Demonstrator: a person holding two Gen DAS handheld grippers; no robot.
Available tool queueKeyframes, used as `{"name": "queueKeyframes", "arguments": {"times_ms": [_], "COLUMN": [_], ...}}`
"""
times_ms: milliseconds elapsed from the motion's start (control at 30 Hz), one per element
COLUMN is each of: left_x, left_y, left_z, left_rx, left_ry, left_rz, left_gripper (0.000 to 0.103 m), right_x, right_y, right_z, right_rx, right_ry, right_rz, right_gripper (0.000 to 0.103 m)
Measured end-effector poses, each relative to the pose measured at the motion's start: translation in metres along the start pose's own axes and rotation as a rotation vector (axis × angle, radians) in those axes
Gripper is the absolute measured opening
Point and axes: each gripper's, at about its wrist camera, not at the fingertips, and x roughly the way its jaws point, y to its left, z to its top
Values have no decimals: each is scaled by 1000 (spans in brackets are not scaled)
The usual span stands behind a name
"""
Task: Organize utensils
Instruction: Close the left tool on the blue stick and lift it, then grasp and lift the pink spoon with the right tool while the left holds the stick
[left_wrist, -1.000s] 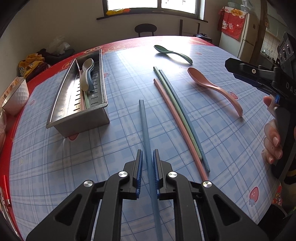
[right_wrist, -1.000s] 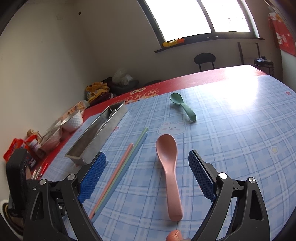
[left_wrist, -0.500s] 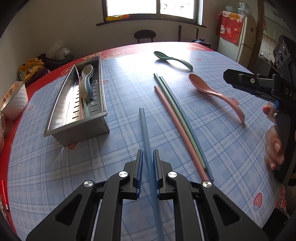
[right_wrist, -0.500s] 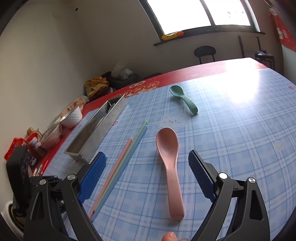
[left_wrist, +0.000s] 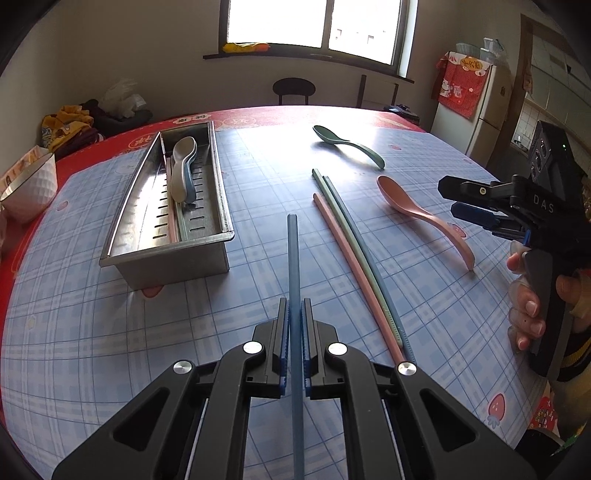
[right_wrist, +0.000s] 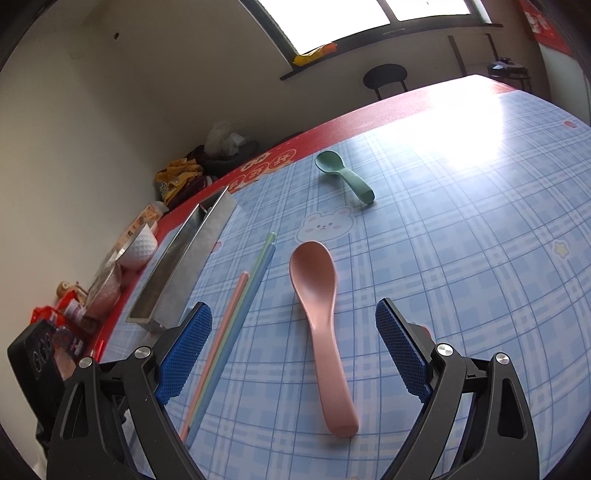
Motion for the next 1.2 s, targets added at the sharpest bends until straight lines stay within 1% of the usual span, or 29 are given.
{"name": "queueKeyframes", "arguments": {"times_ms": [67, 100, 133, 167, 333, 467, 567, 767, 900, 1100, 1200], "left_x": [-2, -3, -4, -6, -11, -15, -17, -17, -19, -20, -21], "left_y": [3, 4, 5, 4, 5, 8, 10, 11, 12, 13, 14], "left_z": [0, 0, 0, -1, -2, -2, -3, -4, -4, -4, -5], "left_rx": [-14, -20, -25, -29, -38, -50, -58, -65, -70, -75, -80], "left_ry": [-10, -15, -19, -22, -45, -63, -71, -76, -81, -85, -84], "left_rz": [-3, -5, -8, -8, -18, -35, -50, -61, -67, -73, -75], "left_gripper": [6, 6, 6, 6, 6, 6, 6, 6, 6, 6, 6], "right_x": [0, 1, 3, 6, 17, 21, 25, 32, 35, 36, 37], "right_y": [2, 3, 4, 5, 17, 27, 29, 28, 30, 28, 27], "right_z": [0, 0, 0, 0, -1, -6, -7, -8, -9, -9, -9], "right_rx": [-9, -20, -28, -33, -89, -147, -160, -161, -171, -161, -155], "right_ry": [4, 9, 24, 40, 103, 106, 120, 151, 171, 172, 175], "right_rz": [4, 0, -9, -19, -98, -124, -146, -190, -176, -171, -163], "right_gripper": [86, 79, 76, 75, 60, 57, 54, 43, 37, 32, 27]}}
